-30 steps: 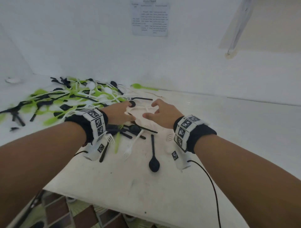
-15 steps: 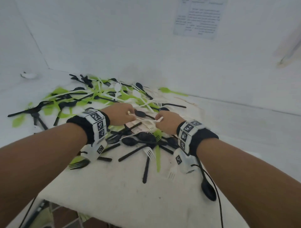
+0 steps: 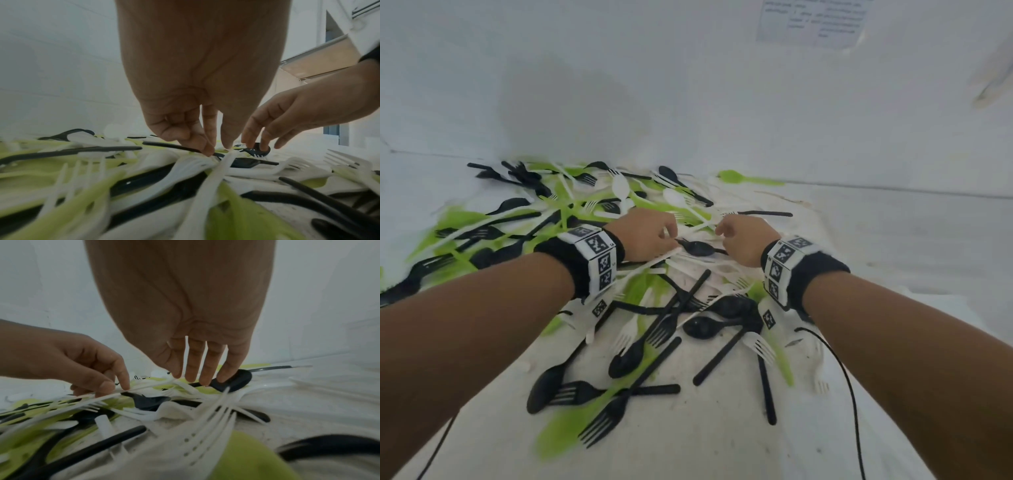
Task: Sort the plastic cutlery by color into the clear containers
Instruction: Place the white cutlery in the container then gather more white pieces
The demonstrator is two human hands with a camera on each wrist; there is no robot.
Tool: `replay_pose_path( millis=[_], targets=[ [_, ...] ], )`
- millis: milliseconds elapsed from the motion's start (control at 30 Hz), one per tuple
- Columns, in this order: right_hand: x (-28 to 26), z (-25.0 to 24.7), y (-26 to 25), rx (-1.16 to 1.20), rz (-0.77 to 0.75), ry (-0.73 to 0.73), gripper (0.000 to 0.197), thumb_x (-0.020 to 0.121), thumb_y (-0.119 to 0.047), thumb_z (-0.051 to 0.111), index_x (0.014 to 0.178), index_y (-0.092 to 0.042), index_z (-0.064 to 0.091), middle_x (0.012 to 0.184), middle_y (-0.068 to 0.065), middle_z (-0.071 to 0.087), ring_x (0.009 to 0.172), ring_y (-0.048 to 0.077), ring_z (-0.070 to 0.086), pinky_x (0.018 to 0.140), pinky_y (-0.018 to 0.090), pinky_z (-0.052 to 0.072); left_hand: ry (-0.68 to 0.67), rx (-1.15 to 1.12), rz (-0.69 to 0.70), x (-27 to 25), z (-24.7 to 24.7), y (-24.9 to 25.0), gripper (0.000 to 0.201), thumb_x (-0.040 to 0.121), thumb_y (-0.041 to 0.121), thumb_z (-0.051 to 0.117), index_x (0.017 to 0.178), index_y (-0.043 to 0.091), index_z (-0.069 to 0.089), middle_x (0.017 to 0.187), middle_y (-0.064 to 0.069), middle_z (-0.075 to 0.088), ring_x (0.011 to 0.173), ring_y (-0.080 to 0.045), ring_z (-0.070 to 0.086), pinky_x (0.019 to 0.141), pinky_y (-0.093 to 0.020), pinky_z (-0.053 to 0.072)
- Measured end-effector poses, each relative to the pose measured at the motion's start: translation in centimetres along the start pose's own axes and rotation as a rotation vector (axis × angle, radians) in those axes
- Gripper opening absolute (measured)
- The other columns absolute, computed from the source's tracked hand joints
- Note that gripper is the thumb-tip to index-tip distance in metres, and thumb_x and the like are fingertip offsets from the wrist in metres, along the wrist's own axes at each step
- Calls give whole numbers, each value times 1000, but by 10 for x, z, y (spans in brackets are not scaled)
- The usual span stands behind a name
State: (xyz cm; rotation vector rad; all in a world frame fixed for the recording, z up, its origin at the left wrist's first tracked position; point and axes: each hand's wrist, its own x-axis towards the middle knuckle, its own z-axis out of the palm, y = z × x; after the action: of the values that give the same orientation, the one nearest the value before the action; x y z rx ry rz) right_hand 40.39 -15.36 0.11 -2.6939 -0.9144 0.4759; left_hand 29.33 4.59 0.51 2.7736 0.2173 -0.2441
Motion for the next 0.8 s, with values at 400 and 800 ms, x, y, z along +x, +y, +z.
replay_pose_path(
  millis=[400,800],
  targets=[
    [40,12,-19,-30,-30,111,20,93,-14,58,111,-20,53,105,8,65,93,29,62,78,37,52,11,-78,140,-22,0,-5,12,99,39,59,100,29,64,82,9,67,72,-9,61,64,-29,48],
    [38,15,-9,80,7,91,23,100,-37,56,111,-17,57,105,8,68,99,30,63,78,35,46,-216,303,282,2,10,32,34,105,41,49,130,31,69,122,1,55,117,-22,45,99,-31,31]
  ],
)
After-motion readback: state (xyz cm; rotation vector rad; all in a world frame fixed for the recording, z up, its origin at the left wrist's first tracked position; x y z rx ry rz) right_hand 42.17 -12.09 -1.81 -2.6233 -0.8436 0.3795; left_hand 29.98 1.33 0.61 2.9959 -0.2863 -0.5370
